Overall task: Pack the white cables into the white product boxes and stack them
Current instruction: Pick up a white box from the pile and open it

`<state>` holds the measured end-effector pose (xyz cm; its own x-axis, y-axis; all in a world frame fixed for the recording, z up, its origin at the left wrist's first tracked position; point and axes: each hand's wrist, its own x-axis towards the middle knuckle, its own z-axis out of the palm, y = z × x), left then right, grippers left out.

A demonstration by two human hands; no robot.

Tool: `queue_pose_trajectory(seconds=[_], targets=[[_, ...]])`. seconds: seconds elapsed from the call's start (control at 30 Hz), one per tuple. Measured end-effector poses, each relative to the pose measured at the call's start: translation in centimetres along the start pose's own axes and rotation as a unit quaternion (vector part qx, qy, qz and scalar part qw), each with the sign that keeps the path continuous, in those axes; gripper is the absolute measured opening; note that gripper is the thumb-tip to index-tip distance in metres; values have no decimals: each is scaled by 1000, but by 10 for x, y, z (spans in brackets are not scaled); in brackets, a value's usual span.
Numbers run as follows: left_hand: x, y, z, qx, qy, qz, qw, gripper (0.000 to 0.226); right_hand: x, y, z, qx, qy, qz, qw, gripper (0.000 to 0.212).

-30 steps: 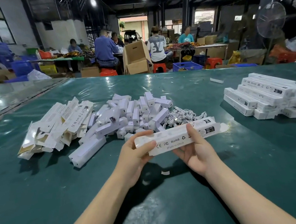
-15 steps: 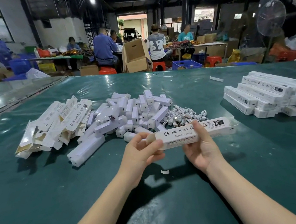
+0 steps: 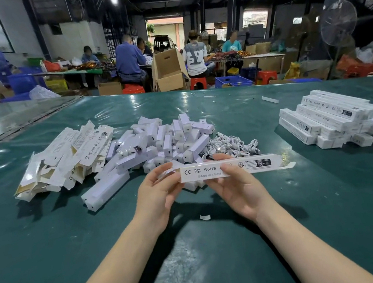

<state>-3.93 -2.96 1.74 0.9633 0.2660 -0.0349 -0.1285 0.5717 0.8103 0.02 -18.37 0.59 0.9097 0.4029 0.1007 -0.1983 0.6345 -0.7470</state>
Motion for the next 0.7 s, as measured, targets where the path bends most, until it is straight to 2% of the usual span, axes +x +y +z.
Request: queue_pose_trajectory(seconds=[0.1,0.27,0.37,0.4,0.5,0.63,0.7], targets=[[-2,-5,2,58,29,53,996,23,1,3,0,-20,4,-21,1000,23],[-5,-7,7,55,49,85,994,27,1,2,-2,-8,2,-21,1000,22],[-7,-9,7,135,53,139,980,27,2,4,-2,12,0,-8,1000,16],[-9,-10,7,166,55,164,971,27,2,4,0,18,0,-2,1000,17],[-12,-11,8,259,56,209,941,25,0,2,4,17,32,14,999,39],[-14,-9,10,364,32,228,902,24,-2,-1,2,79,123,16,989,4],[-19,-8,12,355,-3,241,903,28,-3,-3,1,98,143,22,985,4]])
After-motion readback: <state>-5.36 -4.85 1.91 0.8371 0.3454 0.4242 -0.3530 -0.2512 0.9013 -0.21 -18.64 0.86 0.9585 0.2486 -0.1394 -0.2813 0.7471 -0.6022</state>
